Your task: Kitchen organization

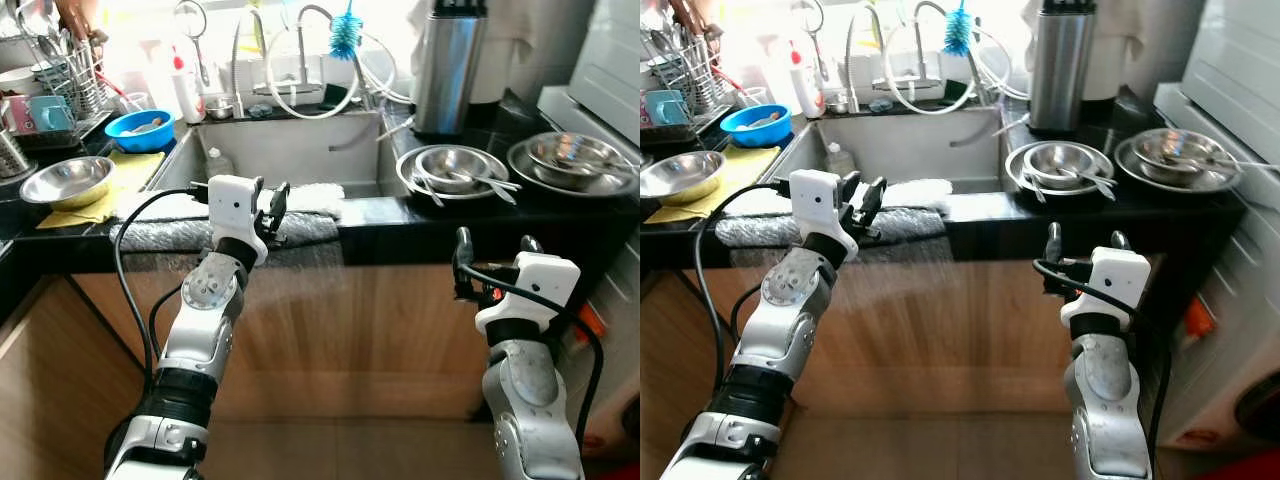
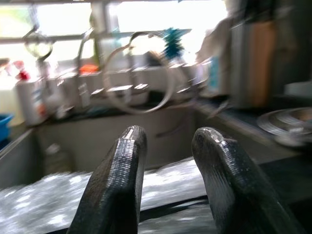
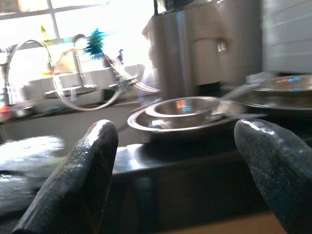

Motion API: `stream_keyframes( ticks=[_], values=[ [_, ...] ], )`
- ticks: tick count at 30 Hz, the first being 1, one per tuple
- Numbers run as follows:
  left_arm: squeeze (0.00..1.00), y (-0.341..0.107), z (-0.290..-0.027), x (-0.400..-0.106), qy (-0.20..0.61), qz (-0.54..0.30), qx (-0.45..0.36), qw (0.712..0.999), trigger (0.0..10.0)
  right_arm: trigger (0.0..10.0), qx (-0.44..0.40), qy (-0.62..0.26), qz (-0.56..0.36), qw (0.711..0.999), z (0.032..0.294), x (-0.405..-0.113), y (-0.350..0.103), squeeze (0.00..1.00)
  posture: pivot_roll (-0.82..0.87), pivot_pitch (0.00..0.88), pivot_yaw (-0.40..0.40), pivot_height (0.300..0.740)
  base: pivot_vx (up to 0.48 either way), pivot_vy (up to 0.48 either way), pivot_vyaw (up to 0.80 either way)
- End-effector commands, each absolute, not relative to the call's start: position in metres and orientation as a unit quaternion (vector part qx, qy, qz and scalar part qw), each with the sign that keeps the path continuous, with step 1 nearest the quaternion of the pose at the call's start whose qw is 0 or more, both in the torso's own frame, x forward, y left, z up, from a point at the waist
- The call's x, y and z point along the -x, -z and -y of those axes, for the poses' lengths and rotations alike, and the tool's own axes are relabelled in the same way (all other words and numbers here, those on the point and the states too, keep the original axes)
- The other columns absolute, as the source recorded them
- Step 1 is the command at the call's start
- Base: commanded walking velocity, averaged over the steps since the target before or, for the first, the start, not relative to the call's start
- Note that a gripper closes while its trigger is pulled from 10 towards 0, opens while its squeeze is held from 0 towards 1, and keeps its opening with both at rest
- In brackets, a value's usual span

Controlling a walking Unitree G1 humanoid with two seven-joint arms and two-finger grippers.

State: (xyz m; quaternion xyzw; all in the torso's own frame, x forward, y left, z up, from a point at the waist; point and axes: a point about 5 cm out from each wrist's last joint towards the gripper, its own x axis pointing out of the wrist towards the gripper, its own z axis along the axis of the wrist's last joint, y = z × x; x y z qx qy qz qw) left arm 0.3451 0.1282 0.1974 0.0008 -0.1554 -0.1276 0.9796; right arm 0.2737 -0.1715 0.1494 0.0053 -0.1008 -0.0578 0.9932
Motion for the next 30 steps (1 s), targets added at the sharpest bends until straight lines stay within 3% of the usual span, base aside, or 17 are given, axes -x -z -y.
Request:
stream_keyframes(
  ticks=[1,19,30],
  values=[
    [0.0,-0.199,-0.129,-0.345,0.126,0.157,0.003,0.98,10.0,10.0,-0.007,0.056,0.104,0.993,0.173,-0.274,-0.152,0.0,-0.19,0.0,0.048,0.74,0.379,0.0,0.0],
    [0.0,-0.19,-0.111,-0.345,0.112,0.158,0.058,0.979,10.0,10.0,0.027,0.02,0.11,0.993,0.175,-0.274,-0.168,0.0,-0.27,0.0,-0.054,0.74,0.36,0.0,0.0],
    [0.0,-0.196,-0.108,-0.345,0.124,0.17,0.062,0.976,10.0,10.0,0.024,0.019,0.107,0.994,0.172,-0.272,-0.167,0.0,-0.26,0.0,-0.024,0.74,0.358,0.0,0.0]
  ],
)
